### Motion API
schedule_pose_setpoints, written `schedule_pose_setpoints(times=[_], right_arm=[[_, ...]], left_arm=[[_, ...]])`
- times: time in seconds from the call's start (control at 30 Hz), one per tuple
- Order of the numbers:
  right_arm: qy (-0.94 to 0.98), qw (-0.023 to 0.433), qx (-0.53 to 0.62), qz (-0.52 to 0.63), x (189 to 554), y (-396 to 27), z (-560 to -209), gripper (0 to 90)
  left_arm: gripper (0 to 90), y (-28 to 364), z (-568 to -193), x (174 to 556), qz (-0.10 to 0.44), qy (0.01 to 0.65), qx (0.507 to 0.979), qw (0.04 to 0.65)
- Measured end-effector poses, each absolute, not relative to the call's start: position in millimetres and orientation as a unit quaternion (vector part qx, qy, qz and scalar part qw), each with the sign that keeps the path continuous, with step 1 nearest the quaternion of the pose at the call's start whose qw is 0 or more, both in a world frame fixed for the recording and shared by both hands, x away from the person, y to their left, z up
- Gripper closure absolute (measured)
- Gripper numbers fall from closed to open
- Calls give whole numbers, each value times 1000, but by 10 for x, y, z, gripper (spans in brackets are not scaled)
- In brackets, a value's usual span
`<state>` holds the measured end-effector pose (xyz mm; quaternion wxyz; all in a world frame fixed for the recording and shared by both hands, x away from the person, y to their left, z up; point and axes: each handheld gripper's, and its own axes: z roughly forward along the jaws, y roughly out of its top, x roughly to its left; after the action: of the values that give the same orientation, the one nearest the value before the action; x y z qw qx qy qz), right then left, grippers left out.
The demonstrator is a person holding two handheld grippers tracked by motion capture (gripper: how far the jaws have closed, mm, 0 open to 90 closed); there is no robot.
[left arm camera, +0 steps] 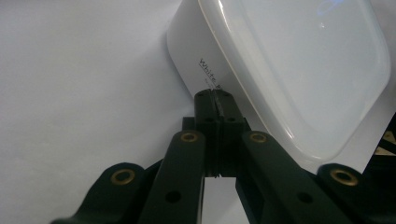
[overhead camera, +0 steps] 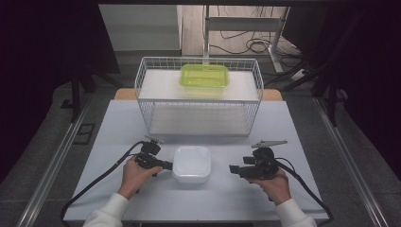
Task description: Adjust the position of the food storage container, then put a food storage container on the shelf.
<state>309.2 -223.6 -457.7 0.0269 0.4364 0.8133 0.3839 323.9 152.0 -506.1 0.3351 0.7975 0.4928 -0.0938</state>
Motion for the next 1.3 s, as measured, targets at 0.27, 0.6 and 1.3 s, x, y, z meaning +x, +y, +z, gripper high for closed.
schedule_pose_setpoints(times=[0.27,0.6,1.3], right_arm=[[808,37,438,393,3079,-2258,-4559,215],[796,29,439,416,3065,-2286,-4526,172],[795,17,435,422,3049,-2225,-4503,140]], left_arm=[[877,1690,-4894,3160,-64,496,788,359],[618,1861,-4653,2935,-20,493,768,409],[293,1824,-4510,2851,29,497,763,412]])
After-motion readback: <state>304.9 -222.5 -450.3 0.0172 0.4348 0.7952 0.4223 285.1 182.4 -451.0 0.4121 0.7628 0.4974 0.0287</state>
